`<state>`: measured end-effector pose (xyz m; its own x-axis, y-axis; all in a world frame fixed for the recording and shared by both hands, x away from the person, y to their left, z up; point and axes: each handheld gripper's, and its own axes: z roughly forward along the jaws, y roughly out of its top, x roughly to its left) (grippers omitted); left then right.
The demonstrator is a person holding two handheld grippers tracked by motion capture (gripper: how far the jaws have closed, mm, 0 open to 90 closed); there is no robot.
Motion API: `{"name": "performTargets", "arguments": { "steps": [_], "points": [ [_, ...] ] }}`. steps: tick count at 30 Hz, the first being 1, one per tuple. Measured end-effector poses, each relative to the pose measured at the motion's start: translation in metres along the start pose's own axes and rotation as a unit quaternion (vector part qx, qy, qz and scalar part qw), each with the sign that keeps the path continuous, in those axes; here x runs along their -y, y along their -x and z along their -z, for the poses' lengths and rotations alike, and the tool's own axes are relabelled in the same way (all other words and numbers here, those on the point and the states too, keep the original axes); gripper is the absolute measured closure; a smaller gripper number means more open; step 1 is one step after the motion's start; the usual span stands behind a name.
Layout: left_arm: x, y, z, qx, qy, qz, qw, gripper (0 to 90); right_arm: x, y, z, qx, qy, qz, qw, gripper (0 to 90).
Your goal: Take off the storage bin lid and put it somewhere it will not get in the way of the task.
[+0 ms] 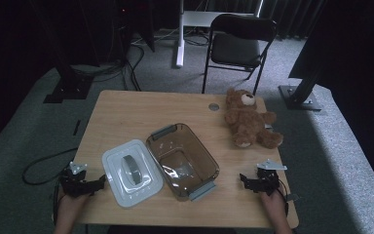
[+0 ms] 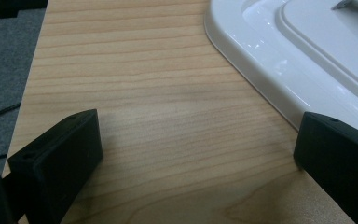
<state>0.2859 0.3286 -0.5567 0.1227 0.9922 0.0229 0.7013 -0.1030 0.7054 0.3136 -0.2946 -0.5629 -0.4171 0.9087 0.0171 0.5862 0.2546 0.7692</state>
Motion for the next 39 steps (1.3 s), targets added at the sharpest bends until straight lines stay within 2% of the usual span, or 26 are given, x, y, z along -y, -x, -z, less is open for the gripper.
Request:
{"name": "performTargets", "arguments": {
  "steps": [4,9,12,14,15,16,18,20,24,26,31,34,39],
  "points": [
    [0.000,0.001,0.000,-0.003,0.000,0.004,1.0000,1.6,-0.006,0.000,0.006,0.017,0.016,0.001,0.9997,13.5],
    [0.000,0.001,0.000,-0.002,0.001,0.003,1.0000,1.6,-0.019,0.003,0.009,0.025,0.019,-0.007,0.9995,13.4],
    [0.000,0.002,0.000,0.003,0.002,-0.001,1.0000,1.6,-0.028,0.007,0.014,0.019,0.024,-0.033,0.9990,12.8],
    [0.000,0.002,0.000,0.003,0.002,-0.001,1.0000,1.6,-0.037,0.013,0.020,0.012,0.050,-0.063,0.9967,12.7],
    [0.000,0.002,0.000,0.003,0.002,-0.001,1.0000,1.6,-0.041,0.014,0.022,0.018,0.055,-0.072,0.9957,12.7],
    [0.000,0.002,0.000,0.003,0.002,-0.001,1.0000,1.6,-0.045,0.016,0.024,0.024,0.058,-0.077,0.9951,12.5],
    [0.000,0.002,0.000,0.006,0.002,-0.004,1.0000,1.6,-0.052,0.019,0.027,0.012,0.070,-0.077,0.9945,11.8],
    [0.000,0.002,0.000,0.008,0.002,-0.007,0.9999,1.6,-0.060,0.020,0.027,0.022,0.069,-0.076,0.9945,11.8],
    [0.000,0.003,0.000,0.012,0.001,-0.012,0.9999,1.6,-0.073,0.023,0.024,0.023,0.067,-0.079,0.9944,11.7],
    [0.000,0.003,0.000,0.014,0.001,-0.013,0.9998,1.6,-0.080,0.025,0.023,0.034,0.066,-0.079,0.9941,11.7],
    [0.000,0.003,0.000,0.016,0.002,-0.016,0.9997,1.6,-0.097,0.033,0.020,0.041,0.065,-0.087,0.9933,11.7],
    [0.000,0.003,0.000,0.016,0.002,-0.016,0.9997,1.6,-0.107,0.039,0.019,0.039,0.065,-0.098,0.9923,11.7],
    [0.000,0.003,0.000,0.016,0.002,-0.016,0.9997,1.6,-0.122,0.046,0.015,0.041,0.062,-0.101,0.9921,11.8]
  ]
}}
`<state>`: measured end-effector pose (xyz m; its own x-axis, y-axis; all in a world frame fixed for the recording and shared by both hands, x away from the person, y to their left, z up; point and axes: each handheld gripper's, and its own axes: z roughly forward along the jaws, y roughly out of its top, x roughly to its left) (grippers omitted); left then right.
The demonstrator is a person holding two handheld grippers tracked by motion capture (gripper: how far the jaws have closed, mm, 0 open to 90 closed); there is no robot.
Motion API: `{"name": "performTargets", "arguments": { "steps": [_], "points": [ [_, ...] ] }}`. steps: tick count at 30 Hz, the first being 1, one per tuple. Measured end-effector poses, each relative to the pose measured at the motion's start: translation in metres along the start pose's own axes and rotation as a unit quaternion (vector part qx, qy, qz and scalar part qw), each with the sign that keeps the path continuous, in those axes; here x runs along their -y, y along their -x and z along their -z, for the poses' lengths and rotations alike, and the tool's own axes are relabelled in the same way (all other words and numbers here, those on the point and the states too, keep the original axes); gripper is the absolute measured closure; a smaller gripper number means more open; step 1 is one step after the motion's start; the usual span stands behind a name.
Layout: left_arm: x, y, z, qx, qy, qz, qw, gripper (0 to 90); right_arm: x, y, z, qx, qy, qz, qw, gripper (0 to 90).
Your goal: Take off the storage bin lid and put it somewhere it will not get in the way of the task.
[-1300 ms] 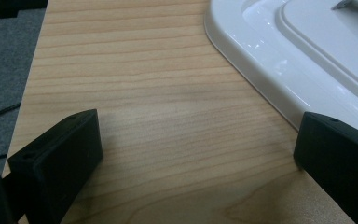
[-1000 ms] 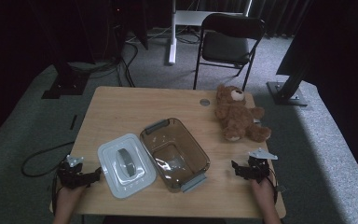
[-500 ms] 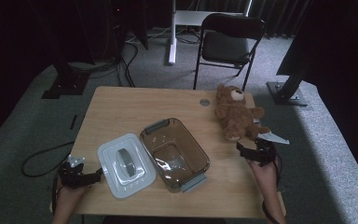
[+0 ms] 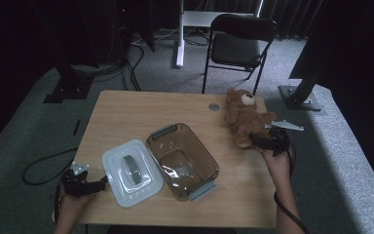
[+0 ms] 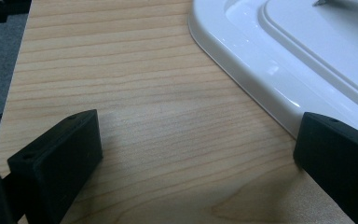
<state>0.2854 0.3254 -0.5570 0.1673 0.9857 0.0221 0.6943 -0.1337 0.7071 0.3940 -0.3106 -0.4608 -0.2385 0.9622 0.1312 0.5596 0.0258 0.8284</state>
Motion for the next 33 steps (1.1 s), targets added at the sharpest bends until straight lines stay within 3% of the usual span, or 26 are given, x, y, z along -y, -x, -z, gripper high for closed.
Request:
{"name": "performTargets", "arguments": {
  "steps": [17,33],
  "points": [
    [0.000,0.000,0.000,0.000,0.000,0.000,1.0000,1.6,-0.027,0.007,-0.036,0.015,-0.019,-0.026,0.9994,11.9],
    [0.000,0.000,0.000,0.000,0.000,0.000,1.0000,1.6,-0.047,0.015,-0.067,0.031,-0.051,-0.036,0.9976,11.8]
  ]
}}
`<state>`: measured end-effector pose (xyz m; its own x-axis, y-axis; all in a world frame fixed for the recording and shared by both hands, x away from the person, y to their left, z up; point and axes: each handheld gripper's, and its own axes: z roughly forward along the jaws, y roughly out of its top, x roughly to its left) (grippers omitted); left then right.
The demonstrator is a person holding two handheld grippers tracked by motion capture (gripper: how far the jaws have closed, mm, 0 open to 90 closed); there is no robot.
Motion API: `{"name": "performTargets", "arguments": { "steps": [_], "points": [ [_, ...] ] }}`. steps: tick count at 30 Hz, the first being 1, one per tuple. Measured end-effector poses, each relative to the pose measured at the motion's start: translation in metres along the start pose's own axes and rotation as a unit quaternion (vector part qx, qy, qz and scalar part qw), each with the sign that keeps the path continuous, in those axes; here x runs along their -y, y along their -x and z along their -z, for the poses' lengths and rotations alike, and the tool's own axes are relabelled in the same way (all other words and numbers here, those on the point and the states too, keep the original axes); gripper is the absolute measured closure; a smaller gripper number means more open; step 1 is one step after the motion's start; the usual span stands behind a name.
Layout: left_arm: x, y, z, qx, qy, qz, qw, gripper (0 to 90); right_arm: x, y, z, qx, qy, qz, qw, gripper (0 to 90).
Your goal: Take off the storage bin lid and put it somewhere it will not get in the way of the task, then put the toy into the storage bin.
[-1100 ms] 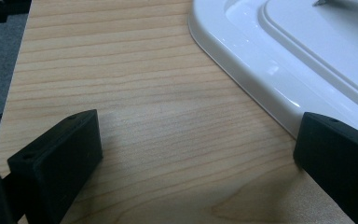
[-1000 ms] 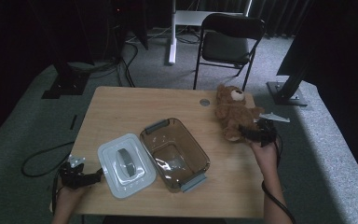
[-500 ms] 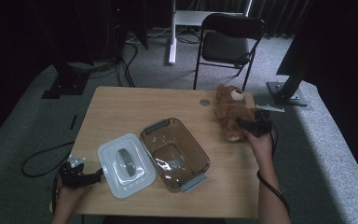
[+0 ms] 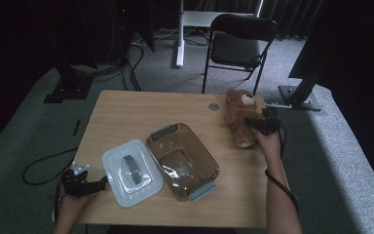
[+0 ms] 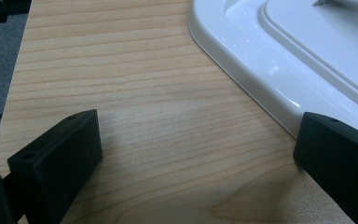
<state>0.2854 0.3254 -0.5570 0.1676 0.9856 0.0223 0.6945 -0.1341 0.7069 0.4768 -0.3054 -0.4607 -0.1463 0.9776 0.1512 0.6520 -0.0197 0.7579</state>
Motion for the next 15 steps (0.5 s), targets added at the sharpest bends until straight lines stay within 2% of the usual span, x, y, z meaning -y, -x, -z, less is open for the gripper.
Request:
{"name": "performTargets", "arguments": {
  "steps": [6,12,15],
  "points": [
    [0.000,0.000,0.000,0.000,0.000,0.000,1.0000,1.6,-0.005,0.006,-0.009,0.010,-0.017,-0.003,0.9998,11.8],
    [0.000,0.000,0.000,0.000,0.000,0.000,1.0000,1.6,0.000,0.008,-0.030,-0.004,-0.055,-0.021,0.9983,10.7],
    [0.000,0.000,0.000,0.000,0.000,0.000,1.0000,1.6,0.003,0.007,-0.036,-0.009,-0.058,-0.021,0.9980,10.6]
  ]
}}
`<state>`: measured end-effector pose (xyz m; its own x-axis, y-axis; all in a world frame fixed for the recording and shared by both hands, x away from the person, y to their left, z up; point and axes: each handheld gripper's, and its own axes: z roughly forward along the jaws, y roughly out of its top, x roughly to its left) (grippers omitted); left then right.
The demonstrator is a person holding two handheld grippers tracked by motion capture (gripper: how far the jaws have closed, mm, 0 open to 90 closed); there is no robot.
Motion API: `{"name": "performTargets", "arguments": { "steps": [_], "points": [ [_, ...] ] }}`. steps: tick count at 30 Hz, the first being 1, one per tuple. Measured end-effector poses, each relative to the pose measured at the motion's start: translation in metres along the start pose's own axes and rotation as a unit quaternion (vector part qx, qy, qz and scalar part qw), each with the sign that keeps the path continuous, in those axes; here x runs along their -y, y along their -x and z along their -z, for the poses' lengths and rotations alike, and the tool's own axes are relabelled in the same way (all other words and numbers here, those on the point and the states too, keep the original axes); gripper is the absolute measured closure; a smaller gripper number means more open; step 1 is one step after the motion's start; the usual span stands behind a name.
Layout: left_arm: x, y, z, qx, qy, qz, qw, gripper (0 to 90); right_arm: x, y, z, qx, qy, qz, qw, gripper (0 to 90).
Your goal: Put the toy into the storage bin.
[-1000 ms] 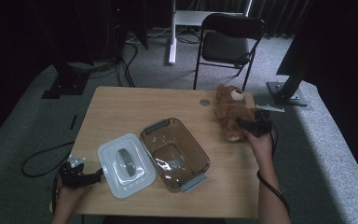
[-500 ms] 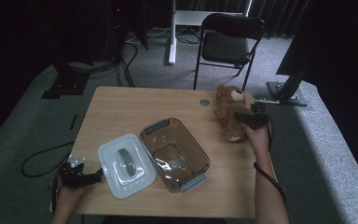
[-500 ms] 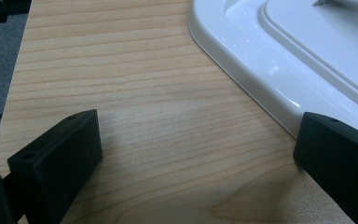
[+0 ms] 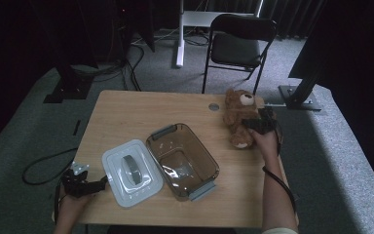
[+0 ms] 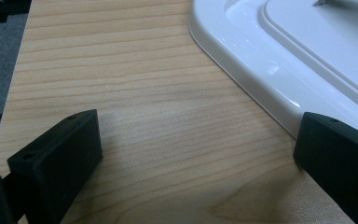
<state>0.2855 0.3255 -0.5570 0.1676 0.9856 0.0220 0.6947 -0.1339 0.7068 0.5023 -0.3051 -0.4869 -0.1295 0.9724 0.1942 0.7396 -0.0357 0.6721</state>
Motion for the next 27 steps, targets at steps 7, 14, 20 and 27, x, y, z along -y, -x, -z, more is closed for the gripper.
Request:
{"name": "performTargets", "arguments": {
  "steps": [7,14,20,27],
  "points": [
    [0.000,0.000,0.000,0.000,0.000,0.000,1.0000,1.6,0.005,-0.008,-0.009,-0.005,-0.009,0.027,0.9996,10.4],
    [0.000,0.000,0.000,0.000,0.000,0.000,1.0000,1.6,0.009,-0.013,-0.014,-0.005,-0.029,0.036,0.9989,12.6],
    [0.000,0.000,0.000,0.000,0.000,0.000,1.0000,1.6,0.012,-0.012,-0.014,0.002,-0.019,0.036,0.9992,26.5],
    [0.000,0.000,0.000,0.000,0.000,0.000,1.0000,1.6,0.015,-0.012,-0.008,-0.002,-0.003,0.039,0.9992,49.1]
  ]
}}
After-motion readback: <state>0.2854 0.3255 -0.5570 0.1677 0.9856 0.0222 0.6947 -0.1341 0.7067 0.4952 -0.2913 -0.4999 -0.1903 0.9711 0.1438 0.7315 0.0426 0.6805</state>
